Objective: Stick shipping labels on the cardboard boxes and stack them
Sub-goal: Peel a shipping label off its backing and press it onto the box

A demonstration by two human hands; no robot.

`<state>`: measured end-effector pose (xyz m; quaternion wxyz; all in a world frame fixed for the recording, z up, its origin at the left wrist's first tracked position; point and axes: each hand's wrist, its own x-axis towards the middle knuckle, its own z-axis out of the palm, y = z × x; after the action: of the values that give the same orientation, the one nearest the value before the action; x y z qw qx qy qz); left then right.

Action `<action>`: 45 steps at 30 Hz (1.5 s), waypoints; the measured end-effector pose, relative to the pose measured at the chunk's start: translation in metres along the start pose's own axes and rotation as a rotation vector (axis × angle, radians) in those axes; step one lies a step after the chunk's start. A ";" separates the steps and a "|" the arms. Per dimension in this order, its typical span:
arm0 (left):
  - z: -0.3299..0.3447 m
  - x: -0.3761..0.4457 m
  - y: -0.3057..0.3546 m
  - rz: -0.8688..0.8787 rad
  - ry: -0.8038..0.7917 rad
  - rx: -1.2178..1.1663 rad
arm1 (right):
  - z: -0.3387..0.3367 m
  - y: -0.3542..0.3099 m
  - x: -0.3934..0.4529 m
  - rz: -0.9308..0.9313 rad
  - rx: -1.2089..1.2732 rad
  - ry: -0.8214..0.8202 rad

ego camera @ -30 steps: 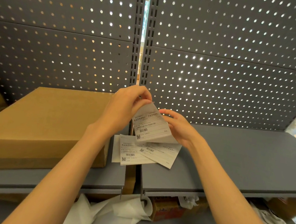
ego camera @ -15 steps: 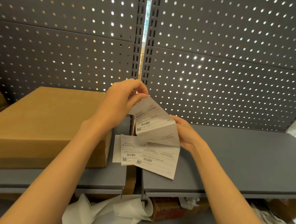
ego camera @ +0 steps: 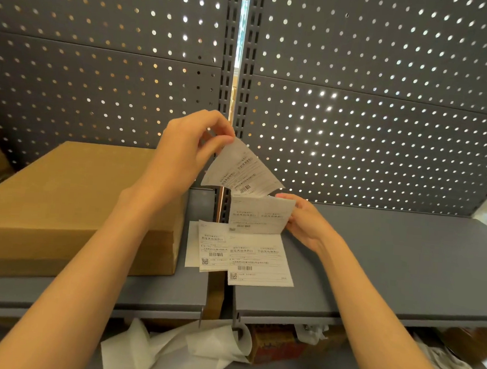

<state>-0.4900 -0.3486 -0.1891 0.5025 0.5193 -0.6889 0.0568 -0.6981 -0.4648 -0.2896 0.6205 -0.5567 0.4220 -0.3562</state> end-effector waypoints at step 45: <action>-0.027 -0.018 0.029 -0.061 0.020 0.226 | 0.088 -0.079 -0.054 -0.554 -0.143 -0.241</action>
<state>-0.4959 -0.3077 -0.1771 0.4492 0.5929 -0.6569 0.1236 -0.6357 -0.3916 -0.2021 0.5047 -0.7310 0.2014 -0.4128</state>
